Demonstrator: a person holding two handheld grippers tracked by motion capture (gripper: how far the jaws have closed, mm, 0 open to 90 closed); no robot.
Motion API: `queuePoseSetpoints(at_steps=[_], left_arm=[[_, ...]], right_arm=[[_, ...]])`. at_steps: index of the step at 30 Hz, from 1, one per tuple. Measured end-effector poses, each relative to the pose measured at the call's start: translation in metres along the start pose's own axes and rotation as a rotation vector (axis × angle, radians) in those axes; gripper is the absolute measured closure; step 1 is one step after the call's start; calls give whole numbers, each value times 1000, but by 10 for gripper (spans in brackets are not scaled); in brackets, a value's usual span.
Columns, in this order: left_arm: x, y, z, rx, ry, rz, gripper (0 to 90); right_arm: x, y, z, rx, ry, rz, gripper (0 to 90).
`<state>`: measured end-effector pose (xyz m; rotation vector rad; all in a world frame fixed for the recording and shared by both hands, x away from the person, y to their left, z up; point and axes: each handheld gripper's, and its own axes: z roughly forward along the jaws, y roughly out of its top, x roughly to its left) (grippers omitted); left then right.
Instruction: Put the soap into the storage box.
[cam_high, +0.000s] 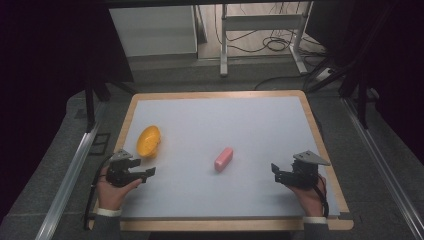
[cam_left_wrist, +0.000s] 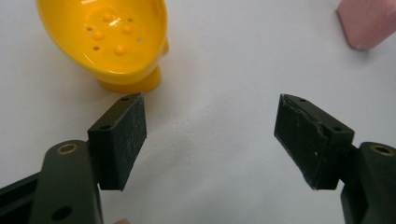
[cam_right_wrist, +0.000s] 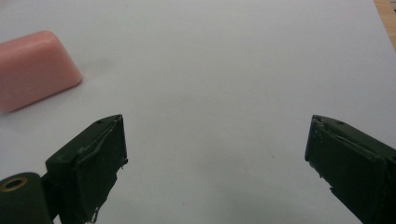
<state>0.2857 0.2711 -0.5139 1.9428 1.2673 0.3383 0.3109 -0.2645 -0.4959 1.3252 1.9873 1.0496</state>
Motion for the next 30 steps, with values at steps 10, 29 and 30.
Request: queuePoseSetpoints(at_steps=[10,29,30], left_arm=[[-1,1,-3,-2,3,-4,258],[-8,3,-8,11,42,-1,267],[-10,4,-8,11,39,2,266]], right_arm=[[-3,-6,-5,9,-3,-13,66],[-11,-13,-2,33,11,-11,79],[-11,-13,-2,35,11,-10,79]])
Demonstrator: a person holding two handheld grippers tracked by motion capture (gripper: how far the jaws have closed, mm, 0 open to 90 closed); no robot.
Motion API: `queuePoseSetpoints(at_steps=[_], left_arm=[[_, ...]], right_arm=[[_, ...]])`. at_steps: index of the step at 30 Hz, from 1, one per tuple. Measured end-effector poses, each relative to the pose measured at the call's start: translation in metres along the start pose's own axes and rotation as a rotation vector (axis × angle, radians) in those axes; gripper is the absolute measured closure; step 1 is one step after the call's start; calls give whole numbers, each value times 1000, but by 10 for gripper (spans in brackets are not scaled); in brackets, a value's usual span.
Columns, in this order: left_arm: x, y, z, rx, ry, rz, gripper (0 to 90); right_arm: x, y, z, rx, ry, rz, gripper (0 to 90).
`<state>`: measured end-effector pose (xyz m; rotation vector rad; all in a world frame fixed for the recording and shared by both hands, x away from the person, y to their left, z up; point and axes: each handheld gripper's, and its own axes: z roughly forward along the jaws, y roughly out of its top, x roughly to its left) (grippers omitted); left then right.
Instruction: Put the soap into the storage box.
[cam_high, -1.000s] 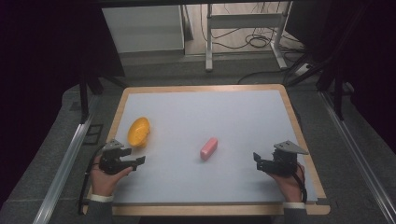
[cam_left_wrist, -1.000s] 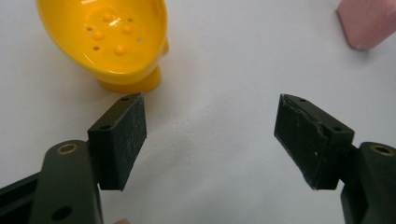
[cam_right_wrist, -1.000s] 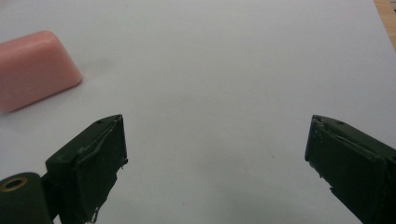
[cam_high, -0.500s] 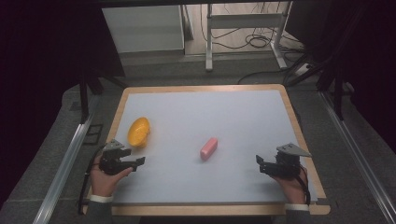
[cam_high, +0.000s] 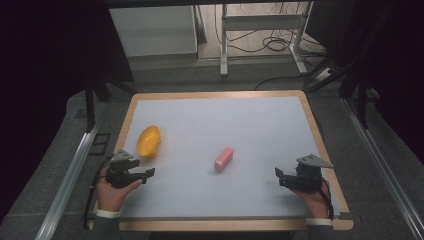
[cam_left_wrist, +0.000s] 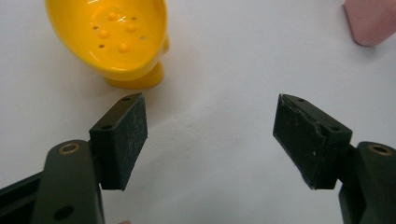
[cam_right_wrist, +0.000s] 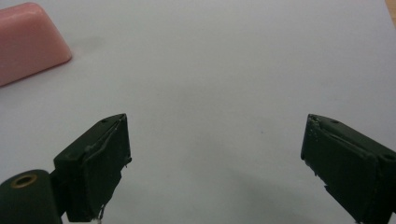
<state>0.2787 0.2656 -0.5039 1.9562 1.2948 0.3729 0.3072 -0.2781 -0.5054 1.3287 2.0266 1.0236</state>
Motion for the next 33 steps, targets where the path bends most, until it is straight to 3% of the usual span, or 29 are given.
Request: queuePoseSetpoints(at_steps=[10,33], left_arm=[[-11,15,2,-1,-11,14,263],[-36,38,5,-1,-39,83,263]], right_arm=[[0,2,-8,-9,-29,5,79],[-5,1,-13,-20,-36,8,79]])
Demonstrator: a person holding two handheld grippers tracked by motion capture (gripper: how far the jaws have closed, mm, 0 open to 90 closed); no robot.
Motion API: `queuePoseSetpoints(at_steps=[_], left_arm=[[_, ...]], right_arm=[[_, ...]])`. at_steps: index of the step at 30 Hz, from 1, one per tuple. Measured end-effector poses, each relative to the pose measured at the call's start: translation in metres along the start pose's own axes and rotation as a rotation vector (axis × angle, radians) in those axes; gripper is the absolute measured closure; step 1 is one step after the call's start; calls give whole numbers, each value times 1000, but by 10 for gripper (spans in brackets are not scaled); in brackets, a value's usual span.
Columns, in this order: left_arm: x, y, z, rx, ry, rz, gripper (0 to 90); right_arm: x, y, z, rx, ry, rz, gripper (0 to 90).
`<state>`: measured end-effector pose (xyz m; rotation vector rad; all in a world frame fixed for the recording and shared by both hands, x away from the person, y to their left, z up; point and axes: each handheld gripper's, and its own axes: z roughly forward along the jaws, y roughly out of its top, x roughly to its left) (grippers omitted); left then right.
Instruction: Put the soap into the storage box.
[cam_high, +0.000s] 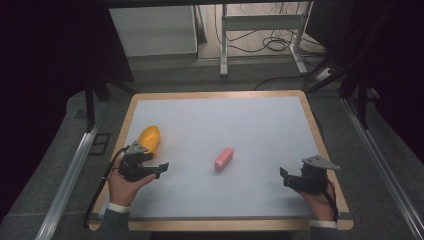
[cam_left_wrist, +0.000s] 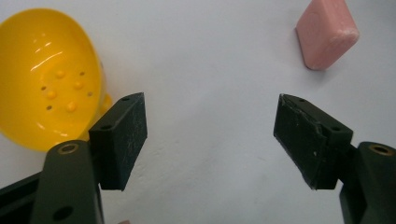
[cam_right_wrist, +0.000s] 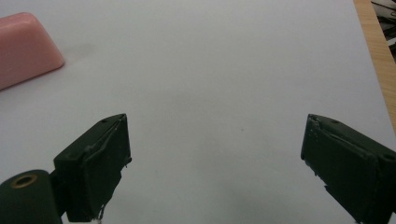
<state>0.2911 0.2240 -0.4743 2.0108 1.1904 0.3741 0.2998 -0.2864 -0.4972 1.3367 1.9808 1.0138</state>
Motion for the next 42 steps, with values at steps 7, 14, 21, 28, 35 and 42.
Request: queuePoseSetpoints(at_steps=[7,14,21,28,35,42], left_arm=[[-6,7,2,0,-6,18,262],[-16,16,10,16,-19,50,261],[-26,23,18,33,-34,82,257],[-33,28,25,42,-45,98,257],[-40,33,29,47,-54,115,256],[-48,38,34,47,-70,126,257]], right_arm=[[-1,-1,2,4,-1,-2,79],[0,-1,2,7,1,-5,79],[0,-2,4,15,-3,-9,79],[-1,-3,4,17,-3,-9,79],[0,-3,5,21,-5,-12,79],[-1,-3,5,20,-7,-10,79]])
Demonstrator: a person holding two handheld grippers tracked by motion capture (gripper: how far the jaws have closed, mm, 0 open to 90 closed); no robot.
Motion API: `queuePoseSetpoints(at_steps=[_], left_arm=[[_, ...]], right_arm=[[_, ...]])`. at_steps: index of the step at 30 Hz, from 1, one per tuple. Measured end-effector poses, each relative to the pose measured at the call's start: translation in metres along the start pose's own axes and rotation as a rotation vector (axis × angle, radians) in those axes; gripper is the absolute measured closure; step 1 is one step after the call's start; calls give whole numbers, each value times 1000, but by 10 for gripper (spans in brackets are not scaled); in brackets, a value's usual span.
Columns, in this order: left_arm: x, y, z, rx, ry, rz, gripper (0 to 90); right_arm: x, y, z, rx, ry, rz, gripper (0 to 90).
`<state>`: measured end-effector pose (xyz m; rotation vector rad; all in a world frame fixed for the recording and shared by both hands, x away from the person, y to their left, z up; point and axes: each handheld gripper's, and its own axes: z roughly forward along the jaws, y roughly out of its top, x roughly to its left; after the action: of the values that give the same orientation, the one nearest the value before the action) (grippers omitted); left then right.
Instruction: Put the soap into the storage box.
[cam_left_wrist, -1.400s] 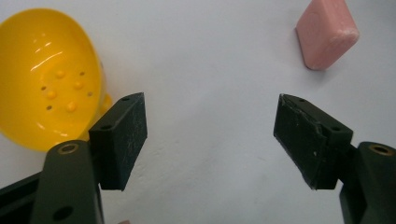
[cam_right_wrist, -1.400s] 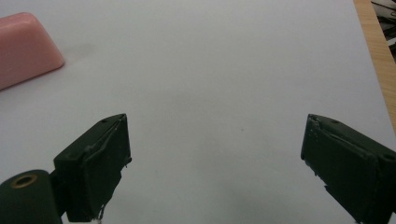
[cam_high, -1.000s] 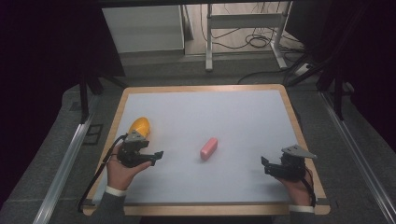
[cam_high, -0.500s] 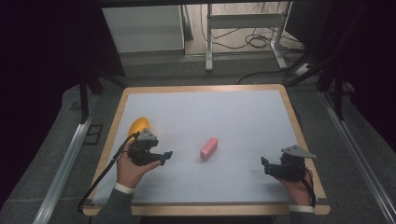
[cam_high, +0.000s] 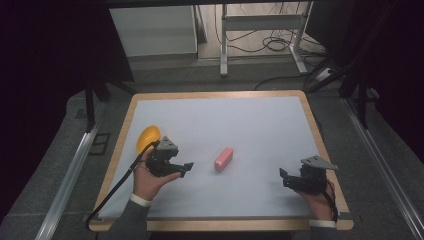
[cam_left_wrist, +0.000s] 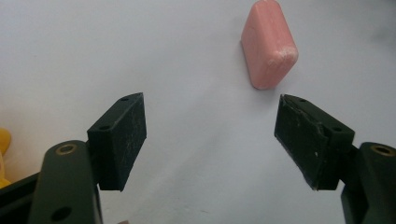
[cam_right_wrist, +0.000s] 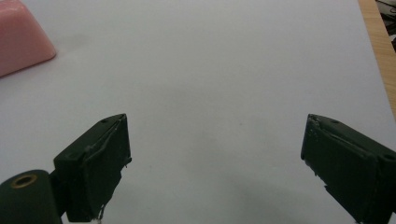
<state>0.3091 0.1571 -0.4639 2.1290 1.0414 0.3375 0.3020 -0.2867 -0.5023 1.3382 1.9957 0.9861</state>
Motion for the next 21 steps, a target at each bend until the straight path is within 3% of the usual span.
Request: queuePoseSetpoints(at_steps=[21], left_arm=[[-26,28,13,21,-29,81,230]], right_arm=[[-2,-1,1,2,-16,11,78]])
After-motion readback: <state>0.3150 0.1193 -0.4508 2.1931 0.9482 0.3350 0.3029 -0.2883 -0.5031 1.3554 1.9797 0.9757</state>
